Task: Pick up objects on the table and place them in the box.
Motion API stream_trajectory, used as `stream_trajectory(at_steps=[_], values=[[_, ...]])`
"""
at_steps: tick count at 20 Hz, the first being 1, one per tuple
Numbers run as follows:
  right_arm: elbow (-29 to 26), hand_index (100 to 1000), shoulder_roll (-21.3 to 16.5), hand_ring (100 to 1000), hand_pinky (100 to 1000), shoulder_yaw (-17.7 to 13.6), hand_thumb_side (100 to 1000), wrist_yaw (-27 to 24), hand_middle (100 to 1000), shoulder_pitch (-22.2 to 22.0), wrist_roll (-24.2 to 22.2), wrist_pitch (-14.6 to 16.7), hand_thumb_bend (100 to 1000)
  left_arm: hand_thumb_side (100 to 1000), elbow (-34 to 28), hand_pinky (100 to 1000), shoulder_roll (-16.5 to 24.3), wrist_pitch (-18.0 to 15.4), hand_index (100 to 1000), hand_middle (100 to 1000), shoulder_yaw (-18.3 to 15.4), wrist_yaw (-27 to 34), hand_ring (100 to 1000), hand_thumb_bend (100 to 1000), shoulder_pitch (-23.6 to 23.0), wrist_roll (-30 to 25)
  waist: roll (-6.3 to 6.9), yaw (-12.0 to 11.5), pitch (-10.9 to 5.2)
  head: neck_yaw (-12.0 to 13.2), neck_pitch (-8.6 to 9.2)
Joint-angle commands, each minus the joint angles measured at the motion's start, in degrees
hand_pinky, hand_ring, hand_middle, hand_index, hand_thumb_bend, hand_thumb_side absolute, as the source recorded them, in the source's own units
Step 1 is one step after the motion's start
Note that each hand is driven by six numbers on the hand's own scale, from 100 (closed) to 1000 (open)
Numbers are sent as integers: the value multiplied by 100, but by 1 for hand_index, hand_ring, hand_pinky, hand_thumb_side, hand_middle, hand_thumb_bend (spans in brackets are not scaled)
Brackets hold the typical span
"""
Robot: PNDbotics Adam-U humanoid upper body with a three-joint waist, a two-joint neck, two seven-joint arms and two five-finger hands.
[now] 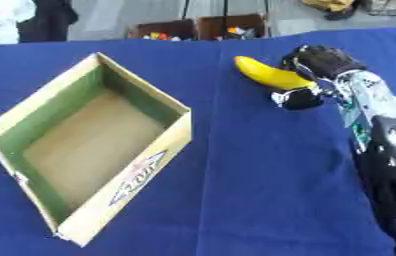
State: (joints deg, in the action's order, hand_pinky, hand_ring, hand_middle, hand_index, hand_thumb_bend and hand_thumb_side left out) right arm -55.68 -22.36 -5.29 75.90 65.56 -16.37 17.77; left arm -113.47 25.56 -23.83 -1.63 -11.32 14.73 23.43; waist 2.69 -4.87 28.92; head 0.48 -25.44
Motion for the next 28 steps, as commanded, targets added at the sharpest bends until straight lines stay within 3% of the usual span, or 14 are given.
stream_trajectory(at_steps=[1,16,28], values=[[-72,754,-49,673,587,-26,629,-80,570,121,42,-20,222,857,-112,681,58,18,883,827,-9,28,718,100,12,-10,-33,-11,-1379,-11,86],[-79,701,-30,611,542,-26,584,-110,509,123,68,-36,226,856,-112,682,53,34,883,827,-11,43,719,100,9,-18,-22,-2,-1376,-1,104],[-73,641,-10,547,494,-27,561,-207,438,138,400,-114,256,855,-112,682,50,69,883,829,-10,46,719,100,4,-21,-25,-9,-1374,6,116]])
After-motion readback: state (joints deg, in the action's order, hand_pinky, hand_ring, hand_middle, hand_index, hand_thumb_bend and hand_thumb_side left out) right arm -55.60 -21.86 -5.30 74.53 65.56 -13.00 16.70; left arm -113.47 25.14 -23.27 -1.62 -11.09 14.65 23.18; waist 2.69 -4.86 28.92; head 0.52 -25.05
